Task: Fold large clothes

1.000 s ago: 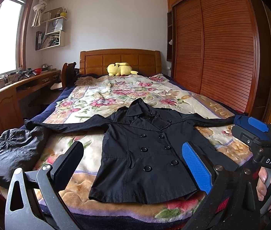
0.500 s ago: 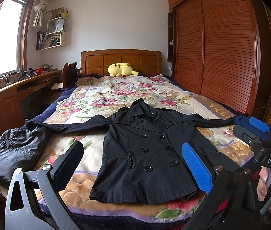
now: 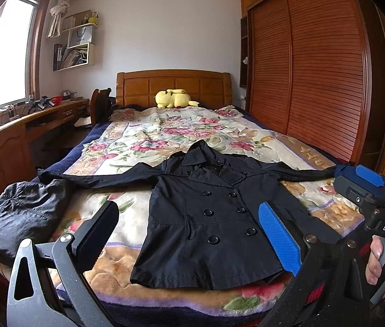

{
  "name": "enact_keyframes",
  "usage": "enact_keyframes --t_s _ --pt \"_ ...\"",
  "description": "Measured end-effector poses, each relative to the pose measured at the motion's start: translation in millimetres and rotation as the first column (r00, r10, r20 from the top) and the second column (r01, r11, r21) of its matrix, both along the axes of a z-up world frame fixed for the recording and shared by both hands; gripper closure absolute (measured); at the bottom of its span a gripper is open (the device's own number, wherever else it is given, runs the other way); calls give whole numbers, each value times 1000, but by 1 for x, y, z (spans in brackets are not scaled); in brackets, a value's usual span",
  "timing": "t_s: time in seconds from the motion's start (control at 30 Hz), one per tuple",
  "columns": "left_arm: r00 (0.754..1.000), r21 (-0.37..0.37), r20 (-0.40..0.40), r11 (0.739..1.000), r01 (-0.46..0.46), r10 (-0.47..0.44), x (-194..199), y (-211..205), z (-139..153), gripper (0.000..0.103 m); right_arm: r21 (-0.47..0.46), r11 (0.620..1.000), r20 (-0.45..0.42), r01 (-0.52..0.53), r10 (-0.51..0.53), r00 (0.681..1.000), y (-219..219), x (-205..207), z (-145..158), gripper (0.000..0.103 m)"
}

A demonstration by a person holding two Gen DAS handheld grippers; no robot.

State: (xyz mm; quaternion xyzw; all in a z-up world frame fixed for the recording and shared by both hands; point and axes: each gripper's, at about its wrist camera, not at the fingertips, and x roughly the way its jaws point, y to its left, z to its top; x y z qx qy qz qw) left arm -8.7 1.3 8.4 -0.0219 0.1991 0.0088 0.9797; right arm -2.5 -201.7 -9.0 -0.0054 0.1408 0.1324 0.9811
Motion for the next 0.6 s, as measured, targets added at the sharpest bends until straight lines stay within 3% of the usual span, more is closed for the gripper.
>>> enact_keyframes --t_s 0.6 --pt "1000 -3 4 1000 -6 6 -1 7 -2 0 4 1000 -1 -5 5 1000 0 1 0 0"
